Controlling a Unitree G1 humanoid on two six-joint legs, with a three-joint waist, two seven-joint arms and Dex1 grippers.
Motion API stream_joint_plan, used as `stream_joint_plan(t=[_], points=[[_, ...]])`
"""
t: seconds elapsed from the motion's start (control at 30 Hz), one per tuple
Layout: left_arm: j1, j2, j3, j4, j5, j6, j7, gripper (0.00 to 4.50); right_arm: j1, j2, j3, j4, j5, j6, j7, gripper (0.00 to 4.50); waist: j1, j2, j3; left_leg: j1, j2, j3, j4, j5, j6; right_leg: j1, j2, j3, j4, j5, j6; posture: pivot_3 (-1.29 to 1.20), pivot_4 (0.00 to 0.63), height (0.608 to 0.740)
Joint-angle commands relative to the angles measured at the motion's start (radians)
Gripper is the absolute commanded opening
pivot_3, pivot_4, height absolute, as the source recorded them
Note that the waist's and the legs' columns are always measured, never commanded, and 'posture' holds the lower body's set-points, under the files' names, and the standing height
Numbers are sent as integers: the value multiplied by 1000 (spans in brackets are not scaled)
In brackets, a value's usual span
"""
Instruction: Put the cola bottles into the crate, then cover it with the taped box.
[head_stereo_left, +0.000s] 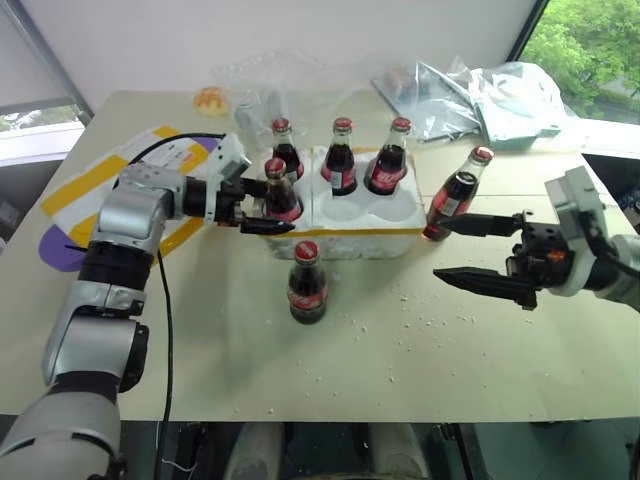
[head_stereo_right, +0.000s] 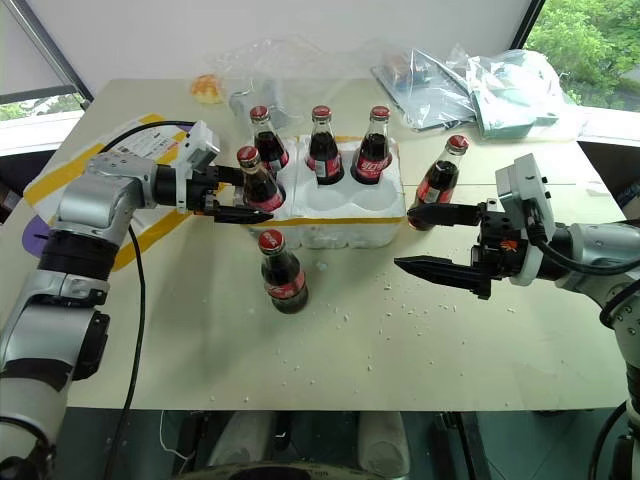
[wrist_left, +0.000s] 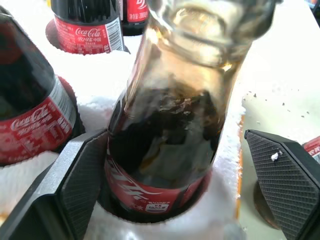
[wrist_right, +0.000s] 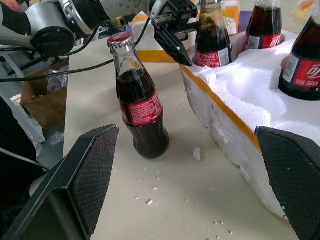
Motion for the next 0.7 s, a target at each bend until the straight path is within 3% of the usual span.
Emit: stream_joint_plan(t=[0.03,0.4,0.7], points=[[33,69,83,-106,-56,74,2,4469,-39,-4,7,12,-18,-33,16,4500,-1,0,0,0,0,0,0,0,0,0,0,0,0,0,0,0,150,737],[285,420,384,-623,-450,519,-65,4469,-82,40,168,6,-69,-63,94,4500,3,0,0,0,0,0,-1,0,0,0,0,0,-1,0,0,0,150,737],[535,430,490,-865,-586,561,56,4469,-166,192,407,46,-220,-144,111,4500,4,0,0,1,1,-1,-1,1,-2,1,0,0,-1,-2,-5,0,150,737]])
